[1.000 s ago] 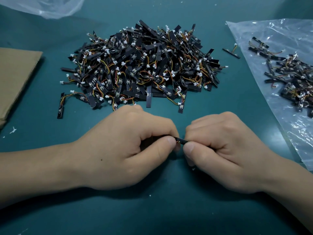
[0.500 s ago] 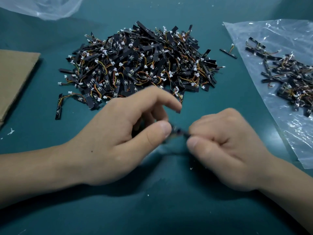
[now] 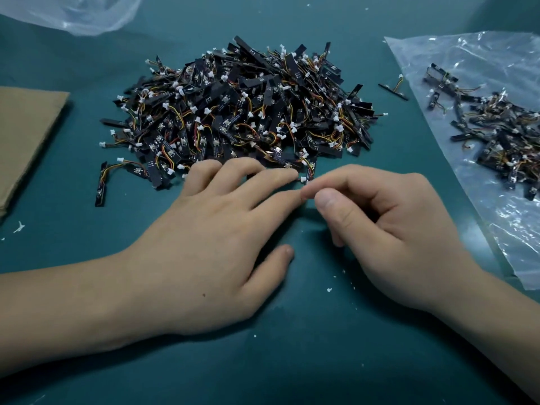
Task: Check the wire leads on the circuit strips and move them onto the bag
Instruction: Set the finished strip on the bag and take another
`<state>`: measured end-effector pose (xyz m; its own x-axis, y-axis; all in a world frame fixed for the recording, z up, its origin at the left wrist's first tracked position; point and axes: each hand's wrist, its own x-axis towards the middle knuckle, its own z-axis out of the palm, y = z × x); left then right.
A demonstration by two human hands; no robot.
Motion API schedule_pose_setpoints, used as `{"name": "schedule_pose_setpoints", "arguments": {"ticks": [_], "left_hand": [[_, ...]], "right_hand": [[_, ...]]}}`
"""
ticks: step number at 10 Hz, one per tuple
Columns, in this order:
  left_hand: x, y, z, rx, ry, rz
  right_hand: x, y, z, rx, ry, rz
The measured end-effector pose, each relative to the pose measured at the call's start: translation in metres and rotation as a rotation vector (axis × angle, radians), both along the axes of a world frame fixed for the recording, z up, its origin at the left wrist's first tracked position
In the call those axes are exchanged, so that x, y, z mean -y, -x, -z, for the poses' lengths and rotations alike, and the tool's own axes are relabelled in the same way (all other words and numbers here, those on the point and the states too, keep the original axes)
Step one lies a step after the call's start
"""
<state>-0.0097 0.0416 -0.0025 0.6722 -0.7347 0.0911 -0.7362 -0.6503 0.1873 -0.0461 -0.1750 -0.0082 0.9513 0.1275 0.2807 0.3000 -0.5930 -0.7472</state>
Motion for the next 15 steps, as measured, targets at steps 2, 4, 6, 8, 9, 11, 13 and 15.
{"name": "schedule_pose_setpoints", "arguments": {"ticks": [2,4,6,8,9,11,13,15], "left_hand": [[0.001,0.001,-0.005,0.002,-0.019,-0.008],[0.01,0.007,-0.012,0.038,0.013,-0.085],[0.015,0.004,-0.027,-0.01,0.037,-0.03],[0.017,-0.008,-0.031,-0.143,-0.095,-0.15],[0.014,-0.005,-0.033,-0.175,0.01,-0.159],[0.009,-0.007,-0.023,-0.2,0.093,-0.159],[0.005,-0.007,-0.011,-0.254,0.405,-0.134],[0.002,-0.009,-0.006,-0.399,0.592,-0.152]], "right_hand": [[0.002,-0.005,0.001,0.04,0.144,0.138],[-0.003,-0.005,0.003,0.034,0.41,0.108],[0.0,-0.006,0.001,0.012,0.373,0.112],[-0.003,-0.005,-0.002,-0.013,0.344,0.075],[-0.003,-0.005,-0.003,-0.02,0.286,0.085],[-0.002,-0.004,-0.008,0.057,0.112,0.123],[0.001,-0.003,-0.008,0.033,0.065,0.029],[0.0,-0.004,-0.004,0.09,0.157,-0.066]]}}
